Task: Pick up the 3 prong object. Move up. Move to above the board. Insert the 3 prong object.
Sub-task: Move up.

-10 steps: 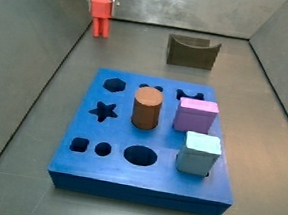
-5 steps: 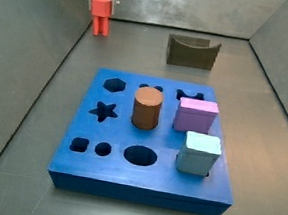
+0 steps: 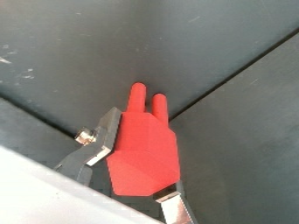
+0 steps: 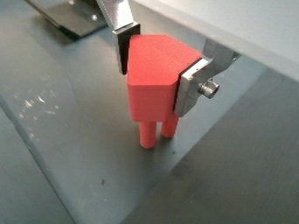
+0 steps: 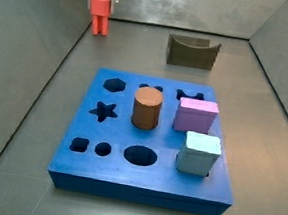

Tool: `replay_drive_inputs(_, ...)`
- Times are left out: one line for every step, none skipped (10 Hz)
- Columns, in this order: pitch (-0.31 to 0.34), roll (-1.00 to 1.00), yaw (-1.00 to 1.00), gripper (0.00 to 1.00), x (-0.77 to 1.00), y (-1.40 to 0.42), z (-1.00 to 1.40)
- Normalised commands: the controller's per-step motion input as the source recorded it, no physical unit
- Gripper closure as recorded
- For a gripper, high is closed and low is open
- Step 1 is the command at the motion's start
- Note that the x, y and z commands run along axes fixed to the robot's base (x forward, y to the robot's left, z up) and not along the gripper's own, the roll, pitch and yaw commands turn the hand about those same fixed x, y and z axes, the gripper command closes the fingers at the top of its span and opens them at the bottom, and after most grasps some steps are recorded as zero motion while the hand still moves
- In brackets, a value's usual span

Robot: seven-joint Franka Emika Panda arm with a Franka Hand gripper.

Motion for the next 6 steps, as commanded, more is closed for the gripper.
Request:
replay_drive_inputs(0.042, 0.03, 0.01, 1.0, 0.03, 0.07, 0.74)
replay_drive_inputs(0.078, 0.05, -0.01, 1.0, 0.01, 0.05, 0.61)
replay_drive_inputs(0.093, 0.07, -0.01, 1.0, 0.0, 0.04, 0.51)
replay_drive_inputs(0.105, 0.09, -0.01, 1.0, -0.01, 0.02, 0.39)
replay_drive_inputs(0.104, 0.11, 0.0, 1.0, -0.02, 0.02, 0.3)
replay_drive_inputs(0.103, 0.12, 0.01, 1.0, -0.02, 0.01, 0.19)
